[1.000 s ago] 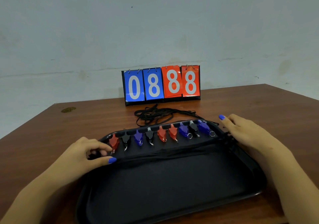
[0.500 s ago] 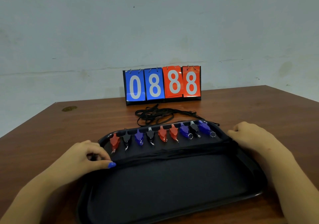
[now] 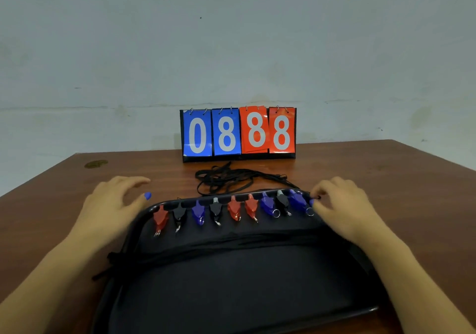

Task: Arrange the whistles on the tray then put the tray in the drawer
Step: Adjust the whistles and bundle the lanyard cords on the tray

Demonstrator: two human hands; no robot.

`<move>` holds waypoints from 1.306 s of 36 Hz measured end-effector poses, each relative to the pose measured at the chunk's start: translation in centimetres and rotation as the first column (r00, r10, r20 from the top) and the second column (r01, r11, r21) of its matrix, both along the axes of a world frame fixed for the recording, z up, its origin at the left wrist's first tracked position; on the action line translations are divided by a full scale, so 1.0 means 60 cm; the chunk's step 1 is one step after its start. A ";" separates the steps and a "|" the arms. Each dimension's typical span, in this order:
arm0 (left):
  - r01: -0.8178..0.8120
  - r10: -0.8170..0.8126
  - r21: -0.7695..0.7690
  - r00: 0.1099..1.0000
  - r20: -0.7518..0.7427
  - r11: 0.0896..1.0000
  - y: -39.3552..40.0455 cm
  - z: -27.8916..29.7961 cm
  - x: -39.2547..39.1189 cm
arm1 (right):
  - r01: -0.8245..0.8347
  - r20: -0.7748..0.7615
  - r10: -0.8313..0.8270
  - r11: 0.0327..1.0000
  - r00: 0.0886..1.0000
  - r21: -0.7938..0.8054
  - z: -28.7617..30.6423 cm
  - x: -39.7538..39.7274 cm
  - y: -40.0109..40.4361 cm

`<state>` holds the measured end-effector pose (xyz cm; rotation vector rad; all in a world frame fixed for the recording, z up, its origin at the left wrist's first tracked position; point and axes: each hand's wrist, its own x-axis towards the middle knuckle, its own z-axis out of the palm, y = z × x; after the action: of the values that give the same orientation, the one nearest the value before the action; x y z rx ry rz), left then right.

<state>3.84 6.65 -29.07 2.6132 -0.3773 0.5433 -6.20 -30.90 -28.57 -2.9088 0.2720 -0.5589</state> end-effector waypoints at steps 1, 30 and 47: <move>-0.008 0.008 0.005 0.999 -0.046 1.000 -0.008 0.007 0.004 | -0.045 -0.019 0.044 0.999 0.999 -0.005 -0.001 0.001 0.005; -0.113 0.062 -0.026 0.702 -0.709 0.993 -0.089 0.019 0.123 | -0.157 0.000 0.159 0.974 0.987 0.162 0.004 0.003 0.012; -0.150 -0.086 -0.295 0.750 -0.656 0.944 -0.027 0.022 0.106 | -0.189 0.001 0.193 0.960 0.981 0.205 0.006 -0.001 0.015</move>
<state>10.20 5.02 -27.72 2.2828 0.0041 -0.3189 -6.27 -29.99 -28.19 -2.7022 0.0455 -0.4442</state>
